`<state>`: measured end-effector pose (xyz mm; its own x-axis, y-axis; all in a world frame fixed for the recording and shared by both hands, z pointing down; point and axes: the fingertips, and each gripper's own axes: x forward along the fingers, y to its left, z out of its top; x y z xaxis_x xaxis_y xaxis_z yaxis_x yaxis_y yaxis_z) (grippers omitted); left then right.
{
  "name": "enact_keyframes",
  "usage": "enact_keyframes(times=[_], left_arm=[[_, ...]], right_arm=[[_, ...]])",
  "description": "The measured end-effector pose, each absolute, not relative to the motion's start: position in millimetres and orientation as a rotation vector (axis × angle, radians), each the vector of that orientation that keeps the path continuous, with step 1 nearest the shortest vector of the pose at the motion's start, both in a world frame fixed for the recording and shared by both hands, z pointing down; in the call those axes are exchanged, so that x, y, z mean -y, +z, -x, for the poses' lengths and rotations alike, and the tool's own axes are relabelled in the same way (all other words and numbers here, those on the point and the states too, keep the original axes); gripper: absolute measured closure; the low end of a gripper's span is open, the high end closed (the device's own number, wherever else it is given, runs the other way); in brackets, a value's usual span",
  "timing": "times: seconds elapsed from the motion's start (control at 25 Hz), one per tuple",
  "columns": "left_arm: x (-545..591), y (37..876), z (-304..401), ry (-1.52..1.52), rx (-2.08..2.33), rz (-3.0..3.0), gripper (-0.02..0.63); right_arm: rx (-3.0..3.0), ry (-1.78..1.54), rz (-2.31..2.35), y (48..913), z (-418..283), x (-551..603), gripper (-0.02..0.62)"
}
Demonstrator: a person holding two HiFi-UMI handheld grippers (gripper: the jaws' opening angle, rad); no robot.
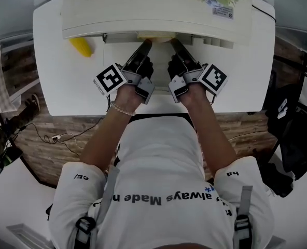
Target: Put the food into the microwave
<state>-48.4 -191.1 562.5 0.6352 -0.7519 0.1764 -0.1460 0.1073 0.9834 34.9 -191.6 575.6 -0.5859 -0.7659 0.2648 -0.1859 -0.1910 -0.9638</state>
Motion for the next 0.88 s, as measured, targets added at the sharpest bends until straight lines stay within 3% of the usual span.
enact_keyframes(times=[0.36, 0.88], left_arm=[[163, 540, 62, -0.484, 0.875, -1.475, 0.578], [206, 582, 58, -0.488, 0.929, -1.406, 0.581]], right_arm=[[-1.899, -1.723, 1.152, 538, -46, 163, 0.571], [-1.821, -1.772, 1.108, 542, -34, 155, 0.571]])
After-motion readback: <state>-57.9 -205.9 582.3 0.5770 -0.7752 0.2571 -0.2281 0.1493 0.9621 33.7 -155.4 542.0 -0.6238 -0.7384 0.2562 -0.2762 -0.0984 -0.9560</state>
